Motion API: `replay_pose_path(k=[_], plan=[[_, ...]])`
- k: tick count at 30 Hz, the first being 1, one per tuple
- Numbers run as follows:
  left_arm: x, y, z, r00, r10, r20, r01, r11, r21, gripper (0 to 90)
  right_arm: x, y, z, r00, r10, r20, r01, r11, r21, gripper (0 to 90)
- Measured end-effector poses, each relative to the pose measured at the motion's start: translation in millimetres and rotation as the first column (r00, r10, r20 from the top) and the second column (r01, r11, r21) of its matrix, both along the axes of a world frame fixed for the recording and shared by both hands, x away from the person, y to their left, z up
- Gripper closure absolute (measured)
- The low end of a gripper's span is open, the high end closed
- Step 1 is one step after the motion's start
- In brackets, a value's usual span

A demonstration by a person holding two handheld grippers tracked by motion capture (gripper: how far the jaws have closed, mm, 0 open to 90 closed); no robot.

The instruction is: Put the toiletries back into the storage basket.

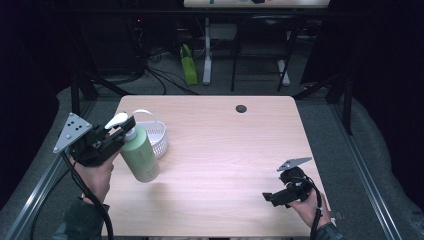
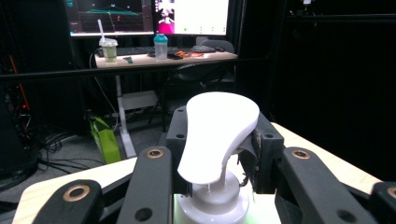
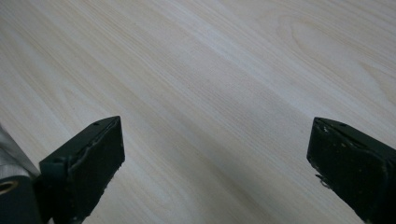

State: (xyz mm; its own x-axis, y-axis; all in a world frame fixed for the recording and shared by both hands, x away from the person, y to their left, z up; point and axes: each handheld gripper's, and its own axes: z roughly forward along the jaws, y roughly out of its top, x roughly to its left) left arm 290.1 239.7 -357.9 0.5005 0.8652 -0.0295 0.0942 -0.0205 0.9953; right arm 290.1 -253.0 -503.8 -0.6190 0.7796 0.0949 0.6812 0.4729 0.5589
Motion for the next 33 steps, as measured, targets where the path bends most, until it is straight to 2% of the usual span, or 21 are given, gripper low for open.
replay_pose_path(k=[6, 13, 21, 33], plan=[[1.1, 0.2, 5.0, 1.0000, 0.000, 0.000, 0.000, 1.0000, 0.003, 67.0, -0.1, 0.0, -0.2, 1.0000, -0.001, -0.003, 0.001, 1.0000, 0.002, 3.6], [2.3, 1.9, 18.2, 1.0000, 0.001, 0.009, -0.001, 1.0000, 0.001, 67.0, -0.1, 0.8, 0.2, 1.0000, 0.000, 0.004, 0.000, 1.0000, -0.007, 3.6], [4.3, 2.7, 31.1, 0.9995, 0.008, 0.031, -0.009, 0.9998, 0.019, 67.0, 0.1, 1.3, -0.4, 1.0000, 0.002, 0.003, -0.002, 1.0000, -0.007, 3.6], [11.6, 4.2, 47.2, 0.9981, 0.018, 0.059, -0.019, 0.9996, 0.022, 67.1, -0.2, 0.4, 0.6, 1.0000, -0.001, 0.004, 0.001, 1.0000, -0.008, 3.6]])
